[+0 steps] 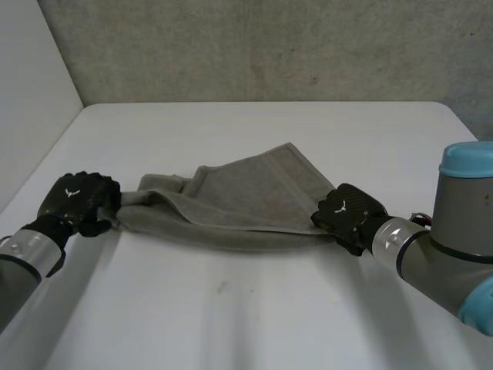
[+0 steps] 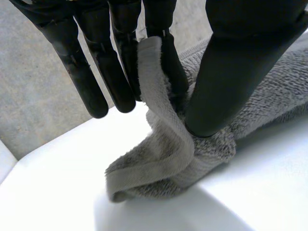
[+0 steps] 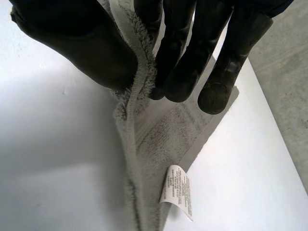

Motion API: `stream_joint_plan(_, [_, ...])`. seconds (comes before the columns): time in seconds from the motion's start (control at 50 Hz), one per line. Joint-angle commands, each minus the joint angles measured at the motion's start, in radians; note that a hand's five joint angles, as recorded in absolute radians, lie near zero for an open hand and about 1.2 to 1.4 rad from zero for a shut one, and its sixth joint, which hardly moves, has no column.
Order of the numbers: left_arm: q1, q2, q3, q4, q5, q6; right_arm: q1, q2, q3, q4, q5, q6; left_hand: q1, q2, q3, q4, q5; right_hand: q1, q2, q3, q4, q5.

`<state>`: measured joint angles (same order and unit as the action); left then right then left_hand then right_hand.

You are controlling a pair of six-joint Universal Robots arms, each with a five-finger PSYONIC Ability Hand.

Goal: Fold the towel.

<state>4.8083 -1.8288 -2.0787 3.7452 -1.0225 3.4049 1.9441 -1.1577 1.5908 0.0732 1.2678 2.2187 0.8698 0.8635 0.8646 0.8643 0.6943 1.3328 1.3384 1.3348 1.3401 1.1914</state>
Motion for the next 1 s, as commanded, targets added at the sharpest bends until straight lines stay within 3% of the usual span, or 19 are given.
stream_joint_plan(0.02, [-0.010, 0.080, -0.026, -0.051, -0.002, 0.082, 0.003, -0.046, 0.053, -0.006, -0.008, 0.039, -0.139, -0.133, -0.134, -0.133, -0.138, 0.063, 0.058, 0.061, 0.056, 0.030])
stream_joint_plan(0.3, [-0.124, 0.204, -0.017, -0.056, -0.019, 0.053, 0.004, -0.056, 0.090, -0.043, -0.012, 0.059, -0.245, -0.239, -0.240, -0.240, -0.244, 0.063, 0.058, 0.061, 0.056, 0.030])
stream_joint_plan(0.38, [-0.147, 0.186, -0.007, -0.047, -0.033, 0.045, 0.004, -0.054, 0.098, -0.044, -0.013, 0.059, -0.239, -0.233, -0.234, -0.234, -0.238, 0.063, 0.058, 0.061, 0.056, 0.030])
stream_joint_plan(0.54, [-0.206, 0.028, 0.075, -0.007, -0.160, 0.053, 0.004, -0.053, 0.107, -0.044, -0.013, 0.059, -0.248, -0.242, -0.243, -0.243, -0.247, 0.063, 0.058, 0.061, 0.056, 0.030])
stream_joint_plan(0.66, [-0.209, -0.067, 0.123, 0.007, -0.179, 0.053, 0.004, -0.051, 0.109, -0.044, -0.013, 0.058, -0.263, -0.257, -0.258, -0.257, -0.262, 0.063, 0.058, 0.061, 0.056, 0.030])
stream_joint_plan(0.84, [-0.222, -0.089, 0.160, 0.016, -0.185, 0.051, 0.003, -0.042, 0.112, -0.046, -0.012, 0.055, -0.245, -0.239, -0.240, -0.240, -0.244, 0.063, 0.058, 0.061, 0.056, 0.030])
stream_joint_plan(0.88, [-0.223, -0.098, 0.178, 0.016, -0.206, 0.051, 0.003, -0.042, 0.112, -0.046, -0.012, 0.055, -0.213, -0.207, -0.208, -0.208, -0.212, 0.063, 0.058, 0.061, 0.056, 0.030])
stream_joint_plan(0.92, [-0.223, -0.121, 0.206, 0.016, -0.261, 0.053, 0.001, -0.042, 0.110, -0.046, -0.008, 0.055, 0.143, 0.149, 0.148, 0.148, 0.144, 0.063, 0.058, 0.061, 0.056, 0.030])
stream_joint_plan(0.94, [-0.223, -0.121, 0.206, 0.016, -0.261, 0.053, 0.001, -0.042, 0.110, -0.046, -0.008, 0.055, 0.145, 0.151, 0.150, 0.151, 0.146, 0.063, 0.058, 0.061, 0.056, 0.030])
stream_joint_plan(0.98, [-0.223, -0.135, 0.226, 0.009, -0.301, 0.059, 0.001, -0.049, 0.100, -0.043, -0.001, 0.058, 0.525, 0.531, 0.530, 0.531, 0.526, 0.063, 0.058, 0.061, 0.056, 0.030])
stream_joint_plan(1.0, [-0.223, -0.135, 0.226, 0.008, -0.301, 0.059, 0.001, -0.050, 0.100, -0.043, -0.001, 0.058, 0.526, 0.533, 0.532, 0.532, 0.527, 0.063, 0.058, 0.061, 0.056, 0.030])
